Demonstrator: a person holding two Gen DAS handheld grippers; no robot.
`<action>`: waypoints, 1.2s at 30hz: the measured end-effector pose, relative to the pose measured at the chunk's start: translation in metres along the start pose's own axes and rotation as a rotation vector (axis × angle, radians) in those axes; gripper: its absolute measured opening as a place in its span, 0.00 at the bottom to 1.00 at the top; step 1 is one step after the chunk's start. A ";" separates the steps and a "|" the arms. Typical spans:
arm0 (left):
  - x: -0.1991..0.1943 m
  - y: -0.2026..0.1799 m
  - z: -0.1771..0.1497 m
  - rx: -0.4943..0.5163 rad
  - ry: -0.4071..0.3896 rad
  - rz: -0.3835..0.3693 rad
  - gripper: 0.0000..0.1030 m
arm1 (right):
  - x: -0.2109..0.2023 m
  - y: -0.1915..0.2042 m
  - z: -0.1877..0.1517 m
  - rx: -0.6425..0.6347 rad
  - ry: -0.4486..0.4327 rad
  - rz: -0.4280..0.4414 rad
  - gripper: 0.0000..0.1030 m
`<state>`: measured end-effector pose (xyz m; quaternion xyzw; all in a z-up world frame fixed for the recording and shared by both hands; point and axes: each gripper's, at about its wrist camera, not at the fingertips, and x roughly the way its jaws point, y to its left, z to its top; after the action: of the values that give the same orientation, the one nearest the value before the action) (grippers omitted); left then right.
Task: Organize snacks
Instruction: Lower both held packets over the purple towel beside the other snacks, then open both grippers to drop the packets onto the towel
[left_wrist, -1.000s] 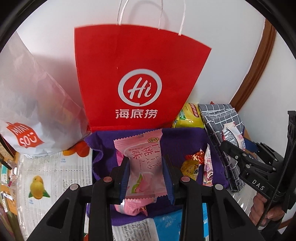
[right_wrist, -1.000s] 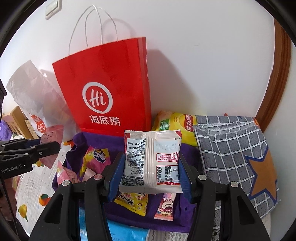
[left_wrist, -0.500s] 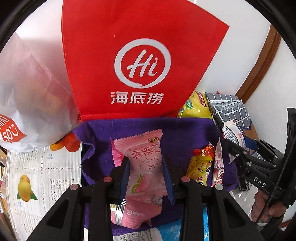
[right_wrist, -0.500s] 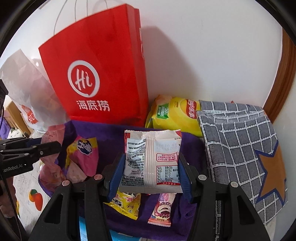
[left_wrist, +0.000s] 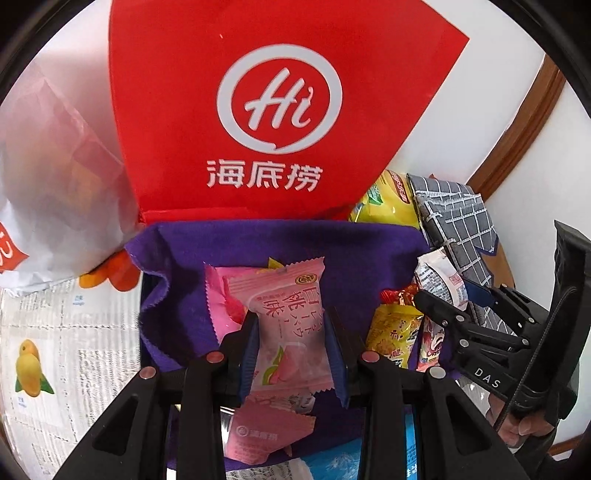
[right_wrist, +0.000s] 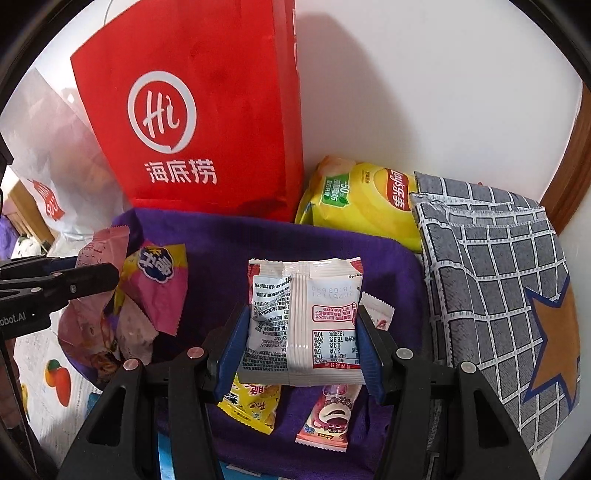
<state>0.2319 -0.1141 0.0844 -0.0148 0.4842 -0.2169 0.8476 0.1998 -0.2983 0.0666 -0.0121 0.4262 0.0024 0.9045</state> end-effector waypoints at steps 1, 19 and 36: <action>0.002 -0.001 0.000 0.001 0.005 -0.004 0.31 | 0.000 0.000 0.000 0.000 -0.002 0.011 0.54; 0.009 -0.004 0.001 -0.008 0.030 -0.032 0.51 | -0.032 0.002 0.008 -0.008 -0.070 0.002 0.70; -0.051 -0.027 0.000 0.046 -0.065 0.029 0.63 | -0.098 0.000 -0.014 0.061 -0.096 -0.153 0.82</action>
<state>0.2004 -0.1194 0.1323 0.0049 0.4515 -0.2151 0.8659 0.1264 -0.2980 0.1337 -0.0169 0.3799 -0.0789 0.9215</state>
